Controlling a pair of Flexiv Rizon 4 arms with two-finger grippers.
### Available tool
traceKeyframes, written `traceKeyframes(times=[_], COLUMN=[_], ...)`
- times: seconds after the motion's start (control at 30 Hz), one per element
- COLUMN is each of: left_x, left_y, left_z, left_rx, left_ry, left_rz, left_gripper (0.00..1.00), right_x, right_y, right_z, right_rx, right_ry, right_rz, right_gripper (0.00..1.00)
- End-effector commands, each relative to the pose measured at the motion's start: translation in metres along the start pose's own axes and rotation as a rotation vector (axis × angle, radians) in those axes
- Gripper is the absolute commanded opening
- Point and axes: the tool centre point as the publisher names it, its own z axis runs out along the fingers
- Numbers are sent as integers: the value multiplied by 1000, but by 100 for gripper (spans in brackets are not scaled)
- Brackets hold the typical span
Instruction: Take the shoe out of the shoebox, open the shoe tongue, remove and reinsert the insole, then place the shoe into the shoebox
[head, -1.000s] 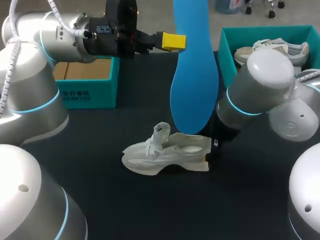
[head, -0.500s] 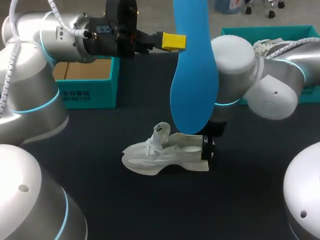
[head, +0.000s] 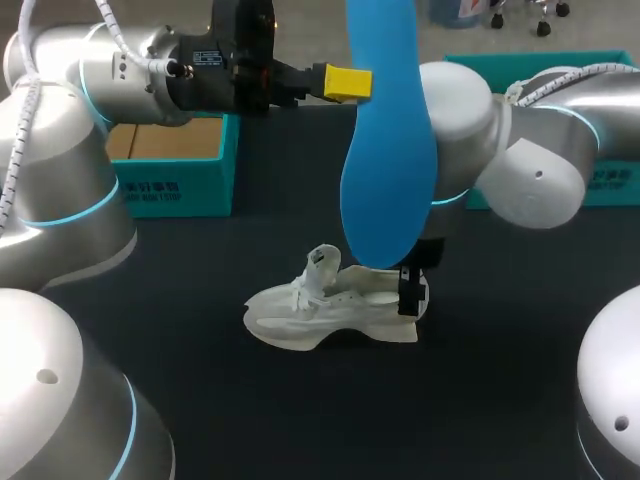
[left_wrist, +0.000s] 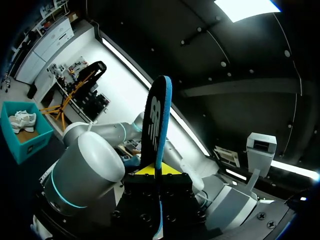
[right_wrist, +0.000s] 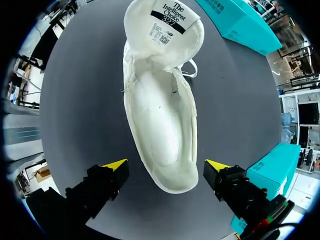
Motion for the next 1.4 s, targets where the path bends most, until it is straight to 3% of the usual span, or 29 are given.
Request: traceKeyframes(times=[0.03,0.67,0.97,1.4], left_x=[0,0,0,0], left_y=[0,0,0,0], left_z=[0,0,0,0], left_rx=[0,0,0,0], left_ry=[0,0,0,0], left_rz=[0,0,0,0], left_gripper=[0,0,0,0], right_x=[-1,-4,-19,-44], right_y=[-3,1,18,46], right_z=[3,-1,-4,16], right_rx=[-8,-16,-35,-11], right_ry=[3,7,13,8], right_rz=[-2,-2,-30,-149], right_gripper=[100,100,100,100])
